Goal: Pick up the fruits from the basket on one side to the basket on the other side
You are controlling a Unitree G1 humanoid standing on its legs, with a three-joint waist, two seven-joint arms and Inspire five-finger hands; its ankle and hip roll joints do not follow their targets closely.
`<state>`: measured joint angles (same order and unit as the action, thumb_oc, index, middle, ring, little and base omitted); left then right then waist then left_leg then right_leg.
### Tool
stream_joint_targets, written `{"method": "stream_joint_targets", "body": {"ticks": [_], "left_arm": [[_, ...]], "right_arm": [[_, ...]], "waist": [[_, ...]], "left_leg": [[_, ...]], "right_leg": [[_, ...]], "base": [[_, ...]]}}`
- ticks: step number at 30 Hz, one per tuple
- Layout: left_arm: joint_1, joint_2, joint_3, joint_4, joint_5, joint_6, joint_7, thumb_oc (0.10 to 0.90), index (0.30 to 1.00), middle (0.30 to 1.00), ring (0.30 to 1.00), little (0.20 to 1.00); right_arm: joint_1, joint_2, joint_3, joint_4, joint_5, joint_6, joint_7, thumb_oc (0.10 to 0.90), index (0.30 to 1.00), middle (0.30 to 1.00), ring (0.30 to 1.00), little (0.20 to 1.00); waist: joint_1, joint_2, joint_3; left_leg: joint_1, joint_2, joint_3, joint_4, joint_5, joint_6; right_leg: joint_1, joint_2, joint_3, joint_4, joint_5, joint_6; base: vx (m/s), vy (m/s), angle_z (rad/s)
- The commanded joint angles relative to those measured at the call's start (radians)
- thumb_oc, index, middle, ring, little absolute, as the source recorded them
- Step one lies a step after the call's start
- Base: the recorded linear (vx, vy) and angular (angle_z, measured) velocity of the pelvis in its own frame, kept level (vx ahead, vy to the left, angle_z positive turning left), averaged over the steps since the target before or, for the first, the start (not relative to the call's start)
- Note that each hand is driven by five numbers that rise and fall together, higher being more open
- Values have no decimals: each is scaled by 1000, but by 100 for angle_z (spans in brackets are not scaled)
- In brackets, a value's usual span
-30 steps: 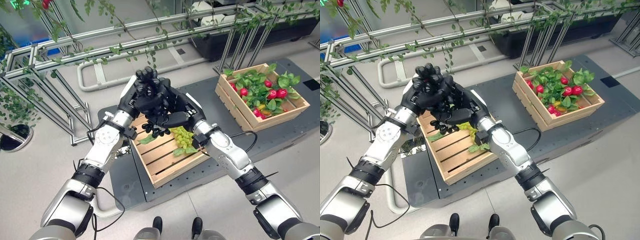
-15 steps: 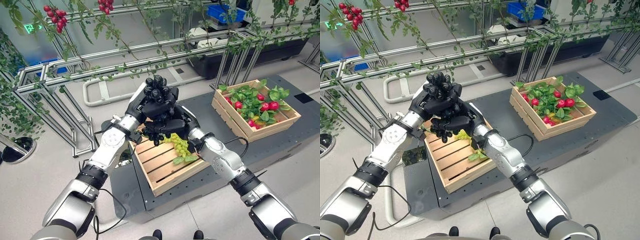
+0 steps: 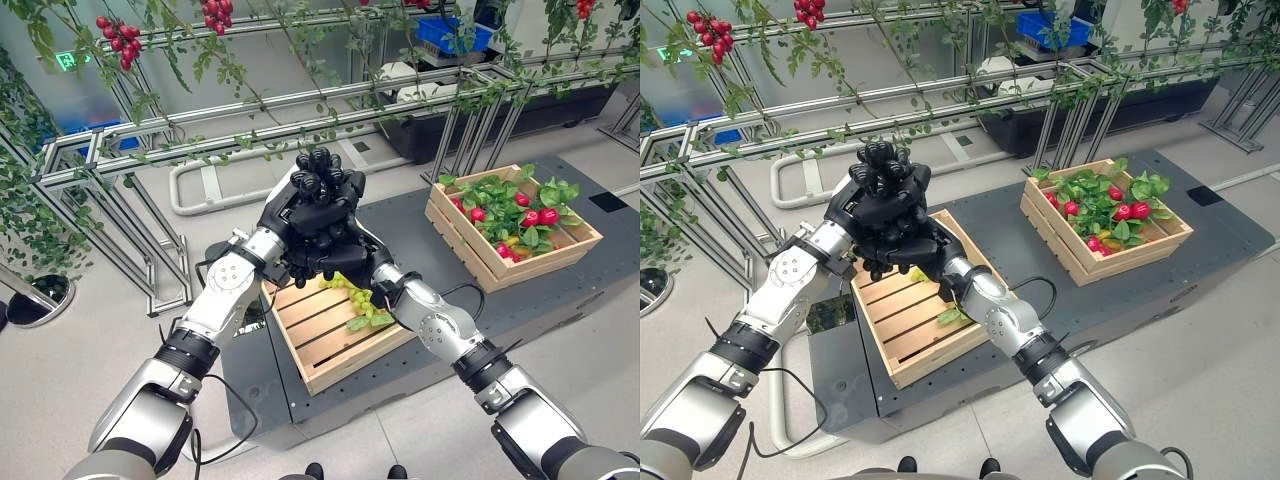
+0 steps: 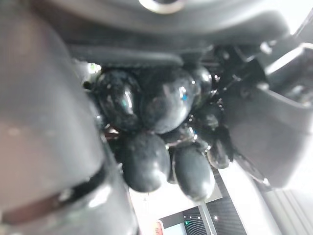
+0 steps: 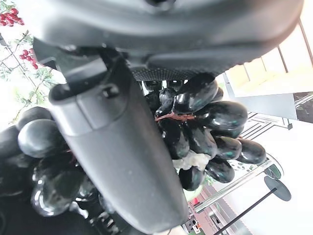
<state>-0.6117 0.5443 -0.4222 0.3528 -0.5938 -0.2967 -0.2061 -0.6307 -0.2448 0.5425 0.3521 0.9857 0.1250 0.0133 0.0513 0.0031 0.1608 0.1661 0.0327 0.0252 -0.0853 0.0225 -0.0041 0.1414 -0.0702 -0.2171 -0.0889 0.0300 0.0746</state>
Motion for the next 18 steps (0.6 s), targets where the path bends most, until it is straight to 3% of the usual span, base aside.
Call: {"method": "stream_joint_targets", "body": {"ticks": [1,7,8,9,18], "left_arm": [[-187,-145,-35,-119,-118,-106,-65,400,300,300,300,300],[-167,-150,-24,-117,-67,-96,-13,400,300,300,300,300],[-164,-145,-23,-111,-65,-88,5,502,453,453,453,453],[-152,-135,-13,-93,-75,-70,37,800,900,900,900,900],[-65,-115,30,75,20,-56,101,800,900,900,900,900]], "right_arm": [[-109,115,-29,93,62,-125,5,400,300,300,300,300],[-74,107,-68,87,25,-201,-36,400,300,300,300,300],[-66,105,-73,85,18,-204,-39,400,300,300,300,300],[-54,101,-75,85,4,-211,-42,400,300,300,300,300],[43,67,-116,90,-17,-240,-43,400,300,300,300,300]], "waist": [[23,3,-150],[16,3,-149],[15,3,-149],[13,3,-149],[-1,6,-147]], "left_leg": [[-33,0,-21,-2,-58,-15],[-29,-1,-17,-2,-63,-11],[-29,-1,-17,-2,-63,-10],[-28,-1,-15,-2,-62,-10],[-20,3,6,-2,-64,-6]], "right_leg": [[30,-55,-23,2,-45,-27],[29,-54,-15,2,-45,-26],[28,-54,-13,2,-45,-25],[26,-54,-7,2,-43,-25],[23,-53,5,2,-42,-23]], "base": [[0,0,0],[0,0,0],[0,0,0],[0,0,0],[-4,2,-3]]}}
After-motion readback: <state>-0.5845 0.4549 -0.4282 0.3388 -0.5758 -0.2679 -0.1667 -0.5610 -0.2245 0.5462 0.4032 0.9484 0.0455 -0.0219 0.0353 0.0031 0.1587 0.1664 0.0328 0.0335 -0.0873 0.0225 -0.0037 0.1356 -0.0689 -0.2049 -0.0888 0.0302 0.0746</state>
